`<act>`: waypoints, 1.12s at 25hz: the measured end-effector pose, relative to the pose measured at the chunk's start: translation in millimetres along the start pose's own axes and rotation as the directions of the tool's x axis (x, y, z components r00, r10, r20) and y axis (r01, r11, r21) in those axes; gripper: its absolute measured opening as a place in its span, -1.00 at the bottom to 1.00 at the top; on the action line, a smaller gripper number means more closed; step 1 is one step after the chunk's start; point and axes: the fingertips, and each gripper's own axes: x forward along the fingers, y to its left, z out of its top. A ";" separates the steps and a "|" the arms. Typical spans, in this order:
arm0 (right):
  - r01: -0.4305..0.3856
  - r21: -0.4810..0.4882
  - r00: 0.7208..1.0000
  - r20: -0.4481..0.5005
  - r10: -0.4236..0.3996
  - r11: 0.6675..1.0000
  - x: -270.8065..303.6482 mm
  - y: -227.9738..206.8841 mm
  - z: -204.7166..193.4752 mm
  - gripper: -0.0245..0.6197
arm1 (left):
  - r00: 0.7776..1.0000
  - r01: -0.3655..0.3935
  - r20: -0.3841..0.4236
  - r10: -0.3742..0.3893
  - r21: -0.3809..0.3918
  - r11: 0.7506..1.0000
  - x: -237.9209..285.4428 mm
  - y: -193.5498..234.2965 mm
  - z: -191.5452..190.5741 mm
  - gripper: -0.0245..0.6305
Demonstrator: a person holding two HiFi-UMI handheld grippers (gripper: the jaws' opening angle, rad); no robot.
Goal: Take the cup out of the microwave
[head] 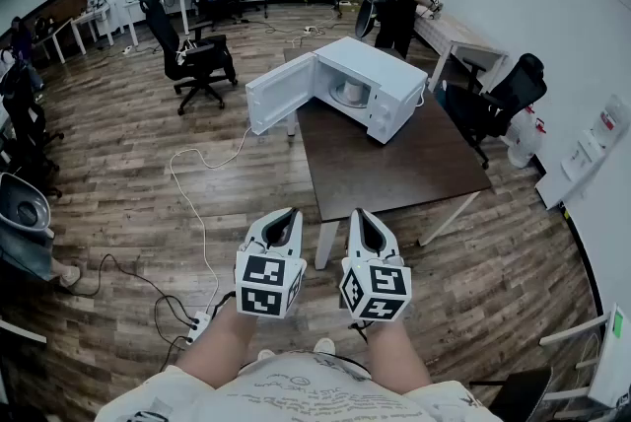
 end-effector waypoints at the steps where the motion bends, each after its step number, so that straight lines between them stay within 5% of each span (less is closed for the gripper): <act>1: -0.003 0.000 1.000 0.001 0.003 1.000 0.1 0.0 -0.6 -0.89 | 1.000 0.000 -0.001 0.000 -0.005 1.000 0.7 -0.3 -0.8 -0.89; 13: -0.065 0.022 0.998 0.027 0.064 0.998 12.9 38.4 -0.4 -0.88 | 1.000 -0.021 -0.002 0.021 -0.016 1.000 -10.5 32.0 -9.6 -0.89; 28: -0.023 0.004 1.000 0.011 0.023 1.000 26.5 119.2 -25.3 -0.88 | 1.000 0.007 0.003 -0.007 -0.061 0.998 -54.4 106.7 -35.2 -0.89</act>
